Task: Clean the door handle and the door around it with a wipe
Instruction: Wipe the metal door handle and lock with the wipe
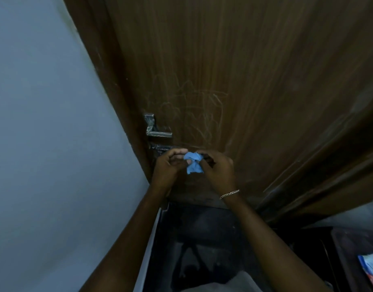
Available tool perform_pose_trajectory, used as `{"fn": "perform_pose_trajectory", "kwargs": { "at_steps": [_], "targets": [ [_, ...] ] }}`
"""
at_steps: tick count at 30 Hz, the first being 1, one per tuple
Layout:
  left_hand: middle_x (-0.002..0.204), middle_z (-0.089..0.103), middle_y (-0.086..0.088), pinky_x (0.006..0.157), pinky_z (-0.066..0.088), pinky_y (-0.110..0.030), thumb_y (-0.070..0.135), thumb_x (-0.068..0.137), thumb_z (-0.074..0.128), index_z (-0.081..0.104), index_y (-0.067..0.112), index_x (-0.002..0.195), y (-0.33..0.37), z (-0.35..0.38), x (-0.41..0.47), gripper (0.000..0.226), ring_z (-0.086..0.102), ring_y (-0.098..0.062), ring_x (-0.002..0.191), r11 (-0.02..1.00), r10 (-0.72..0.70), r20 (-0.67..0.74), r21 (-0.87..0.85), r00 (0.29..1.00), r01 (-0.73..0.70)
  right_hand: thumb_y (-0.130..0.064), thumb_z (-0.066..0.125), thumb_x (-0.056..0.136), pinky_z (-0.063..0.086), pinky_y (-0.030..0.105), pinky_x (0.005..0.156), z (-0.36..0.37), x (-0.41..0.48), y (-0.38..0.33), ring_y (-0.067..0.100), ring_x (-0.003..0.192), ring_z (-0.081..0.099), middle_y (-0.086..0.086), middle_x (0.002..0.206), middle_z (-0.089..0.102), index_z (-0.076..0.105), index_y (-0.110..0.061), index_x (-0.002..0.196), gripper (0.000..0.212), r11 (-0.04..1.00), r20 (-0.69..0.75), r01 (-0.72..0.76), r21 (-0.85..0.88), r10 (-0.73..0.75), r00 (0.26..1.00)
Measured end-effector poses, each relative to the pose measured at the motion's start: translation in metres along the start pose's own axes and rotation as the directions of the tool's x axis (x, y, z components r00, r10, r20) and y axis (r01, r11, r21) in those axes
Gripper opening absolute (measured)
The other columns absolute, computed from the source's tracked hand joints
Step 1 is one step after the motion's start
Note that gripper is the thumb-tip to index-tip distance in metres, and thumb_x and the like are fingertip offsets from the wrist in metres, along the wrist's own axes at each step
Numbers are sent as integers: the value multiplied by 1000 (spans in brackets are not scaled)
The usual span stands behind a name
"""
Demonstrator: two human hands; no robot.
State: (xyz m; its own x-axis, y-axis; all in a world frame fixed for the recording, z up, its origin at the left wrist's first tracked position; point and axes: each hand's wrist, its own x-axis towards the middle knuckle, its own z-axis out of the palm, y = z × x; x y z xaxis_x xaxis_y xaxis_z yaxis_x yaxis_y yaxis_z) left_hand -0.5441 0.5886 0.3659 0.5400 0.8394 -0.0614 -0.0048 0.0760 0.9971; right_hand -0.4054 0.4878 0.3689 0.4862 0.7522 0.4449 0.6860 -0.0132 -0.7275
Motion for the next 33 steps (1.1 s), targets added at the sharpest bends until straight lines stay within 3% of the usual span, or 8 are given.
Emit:
{"fn": "perform_pose_trajectory", "kwargs": {
  "at_steps": [5,8,11,16,21,25,33],
  "targets": [
    [102,78,-5,81,61,-29,7,88,71,74,10,106,-5,-23,9,18,75,-18,94,1000,-23,-59,-4,998,22,1,64,87,52,18,90,26,17,-5,5,103,65,0,111,72,73,-12,113,30,996,97,6,89,-15,995],
    [106,76,-12,87,59,-37,9,90,69,72,1,110,-4,-39,20,22,73,-25,98,999,-38,-144,-7,989,38,-8,67,89,44,10,96,50,31,-10,-1,111,58,0,122,65,67,-15,121,33,989,236,-10,148,-26,971],
    [110,73,-18,94,56,-45,10,93,64,69,-3,112,-7,-52,33,24,70,-33,104,990,-136,-155,-45,979,131,-11,67,92,38,3,94,74,41,-9,3,110,57,2,122,63,67,-12,123,31,993,274,76,86,-97,957],
    [102,77,-3,82,59,-29,21,97,59,74,13,109,-15,-73,48,21,73,-21,99,971,-241,-126,-43,962,237,2,61,91,37,-1,86,93,58,5,5,97,57,6,112,62,72,-5,113,25,988,289,150,23,-150,946],
    [100,77,-4,80,58,-29,22,98,57,72,14,113,-32,-90,60,22,74,-23,95,954,-299,-248,-100,921,283,2,65,88,48,19,86,105,81,34,19,98,64,8,111,63,68,-5,115,27,991,287,124,-42,-107,952],
    [105,74,-8,80,57,-31,21,98,57,66,13,120,-42,-95,74,25,74,-22,90,940,-340,-304,-147,890,309,3,66,86,53,30,84,125,108,43,22,96,60,9,106,61,68,-5,109,24,963,263,250,-102,-216,940],
    [104,71,2,74,57,-29,24,97,58,60,24,121,-41,-99,103,24,74,-15,79,939,-344,-298,-137,891,316,2,82,67,52,35,75,153,125,49,29,93,57,11,109,60,68,-7,102,39,846,453,439,-302,-278,847]
  ]
}}
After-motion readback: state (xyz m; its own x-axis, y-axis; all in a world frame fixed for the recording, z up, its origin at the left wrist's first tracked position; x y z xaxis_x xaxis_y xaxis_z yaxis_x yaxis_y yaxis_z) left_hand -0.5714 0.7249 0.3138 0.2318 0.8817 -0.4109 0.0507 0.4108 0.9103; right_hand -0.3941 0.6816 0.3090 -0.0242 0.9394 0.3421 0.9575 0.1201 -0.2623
